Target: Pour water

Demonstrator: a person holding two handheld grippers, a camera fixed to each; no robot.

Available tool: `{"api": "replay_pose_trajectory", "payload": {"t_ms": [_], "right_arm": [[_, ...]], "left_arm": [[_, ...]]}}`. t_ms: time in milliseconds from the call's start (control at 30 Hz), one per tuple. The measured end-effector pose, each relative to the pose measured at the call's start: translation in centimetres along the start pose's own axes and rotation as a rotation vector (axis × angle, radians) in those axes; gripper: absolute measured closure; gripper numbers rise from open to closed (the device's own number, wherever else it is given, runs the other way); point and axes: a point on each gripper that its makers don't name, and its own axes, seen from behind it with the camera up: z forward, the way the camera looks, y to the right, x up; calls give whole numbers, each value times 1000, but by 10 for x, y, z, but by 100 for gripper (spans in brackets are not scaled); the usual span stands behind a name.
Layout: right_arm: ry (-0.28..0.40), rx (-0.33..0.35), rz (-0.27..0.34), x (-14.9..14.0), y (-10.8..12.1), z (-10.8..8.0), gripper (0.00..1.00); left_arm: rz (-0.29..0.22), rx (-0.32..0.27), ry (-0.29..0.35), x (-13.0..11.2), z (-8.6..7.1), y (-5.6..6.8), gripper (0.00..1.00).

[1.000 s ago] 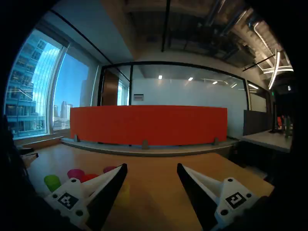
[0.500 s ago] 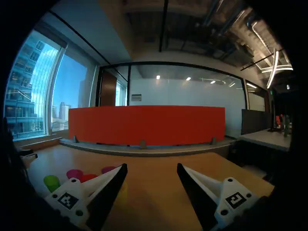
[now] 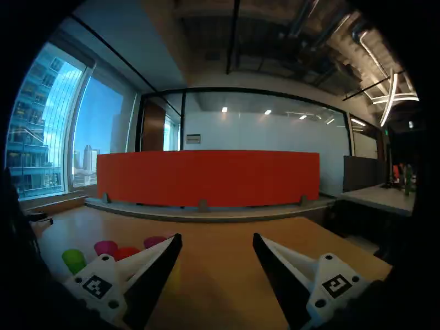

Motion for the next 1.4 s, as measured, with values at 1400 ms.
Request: {"api": "replay_pose_trajectory", "payload": {"t_ms": [1400], "right_arm": [[92,10,40,-11,3,10,0]], "left_arm": [[0,1,0,0,1,0,16]]}}
